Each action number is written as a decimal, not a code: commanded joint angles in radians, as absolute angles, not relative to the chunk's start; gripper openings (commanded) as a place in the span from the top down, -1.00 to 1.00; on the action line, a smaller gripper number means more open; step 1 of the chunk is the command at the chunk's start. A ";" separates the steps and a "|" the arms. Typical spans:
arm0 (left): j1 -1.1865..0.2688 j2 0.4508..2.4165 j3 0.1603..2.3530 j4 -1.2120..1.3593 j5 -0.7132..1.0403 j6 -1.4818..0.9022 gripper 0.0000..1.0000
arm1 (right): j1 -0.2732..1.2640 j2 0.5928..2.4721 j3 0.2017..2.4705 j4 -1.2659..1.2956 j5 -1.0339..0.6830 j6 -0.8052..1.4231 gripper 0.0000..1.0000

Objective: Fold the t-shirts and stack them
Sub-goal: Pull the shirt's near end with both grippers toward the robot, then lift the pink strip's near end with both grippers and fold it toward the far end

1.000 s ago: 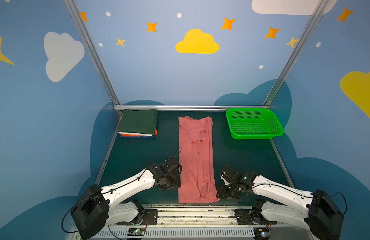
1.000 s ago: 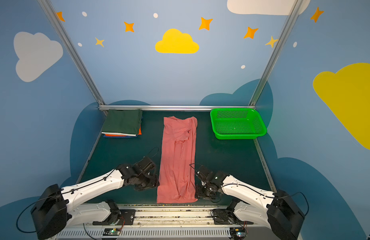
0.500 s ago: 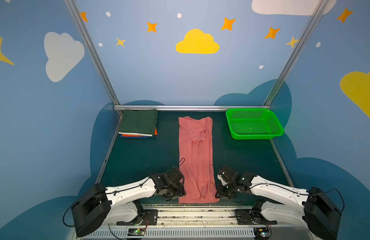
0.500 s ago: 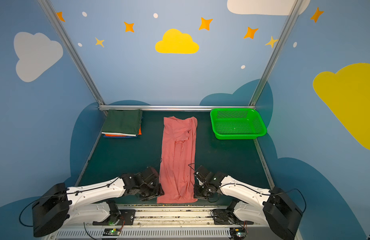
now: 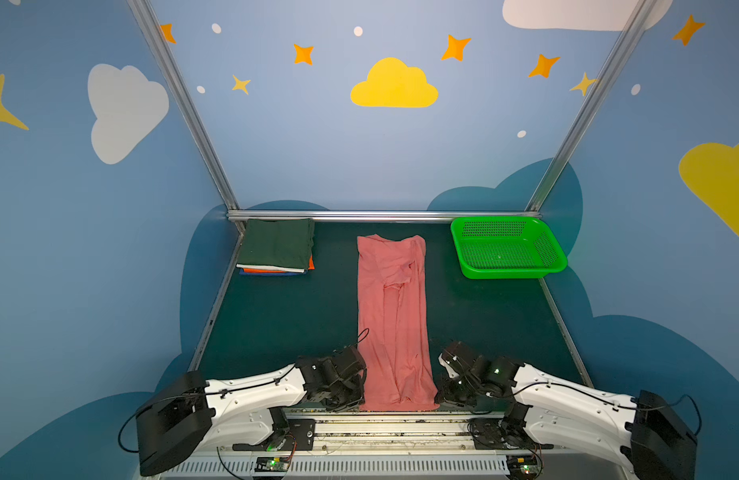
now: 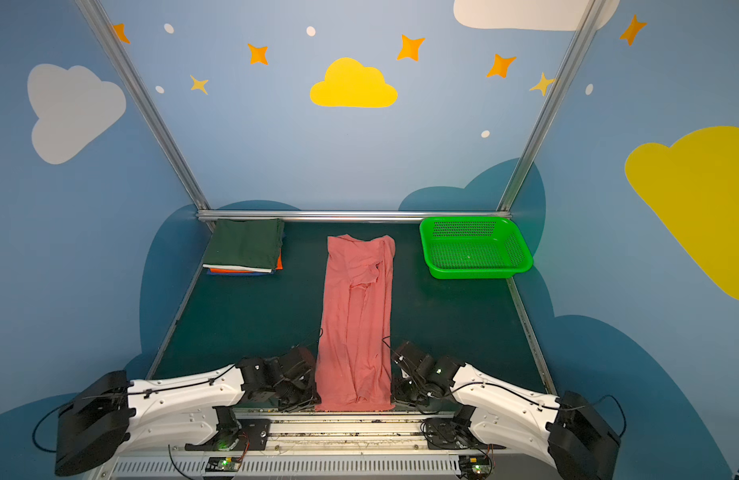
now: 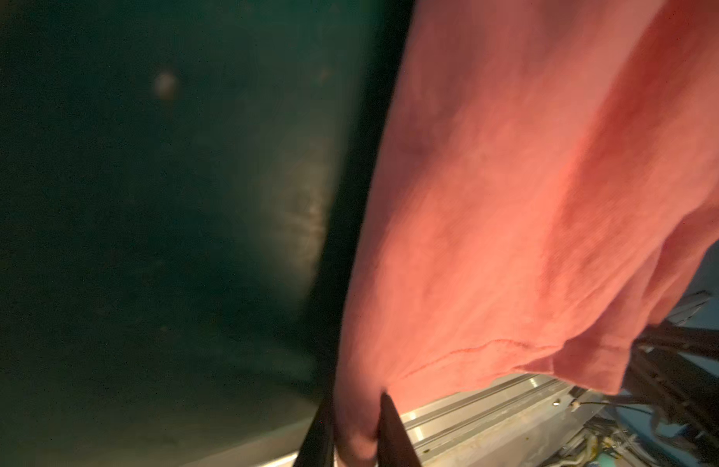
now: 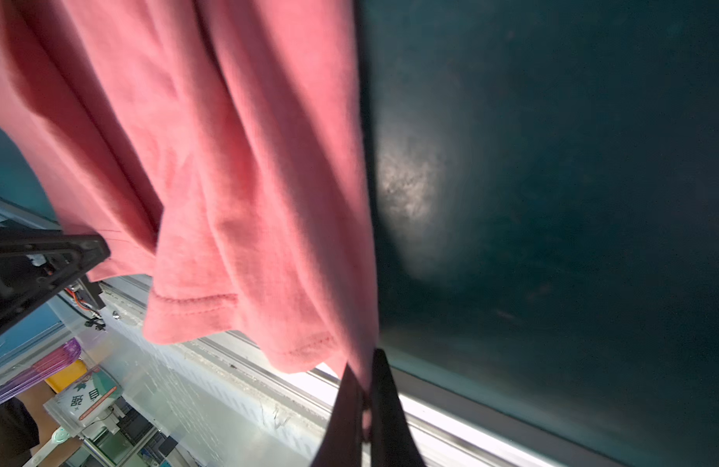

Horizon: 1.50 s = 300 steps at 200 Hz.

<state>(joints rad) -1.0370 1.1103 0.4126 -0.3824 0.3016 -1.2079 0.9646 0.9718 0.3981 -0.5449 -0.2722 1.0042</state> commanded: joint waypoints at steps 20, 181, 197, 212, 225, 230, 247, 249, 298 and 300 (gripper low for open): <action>-1.042 1.004 0.416 -0.479 0.231 -1.257 0.90 | 0.973 0.933 0.439 -0.649 -0.229 1.016 1.00; -0.479 1.439 1.061 -0.660 0.380 -0.640 0.91 | 0.493 1.302 1.024 -0.717 -0.278 0.552 1.00; -0.450 1.519 1.139 -0.653 0.381 -0.610 0.91 | 0.450 1.394 1.096 -0.703 -0.334 0.508 1.00; -0.424 1.591 1.213 -0.655 0.401 -0.585 0.91 | 0.413 1.489 1.170 -0.704 -0.390 0.460 1.00; -0.406 1.651 1.275 -0.674 0.403 -0.558 0.91 | 0.388 1.569 1.238 -0.713 -0.424 0.431 1.00; -0.400 1.672 1.301 -0.680 0.405 -0.547 0.91 | 0.381 1.599 1.261 -0.715 -0.436 0.421 1.00; -0.381 1.746 1.368 -0.690 0.422 -0.528 0.91 | 0.360 1.691 1.338 -0.725 -0.458 0.395 1.00; -0.377 1.756 1.375 -0.691 0.426 -0.526 0.91 | 0.357 1.699 1.347 -0.727 -0.461 0.394 1.00; -0.326 1.928 1.544 -0.701 0.460 -0.486 0.91 | 0.314 1.909 1.527 -0.743 -0.517 0.361 1.00; -0.323 1.934 1.552 -0.701 0.464 -0.484 0.91 | 0.312 1.915 1.532 -0.744 -0.519 0.361 1.00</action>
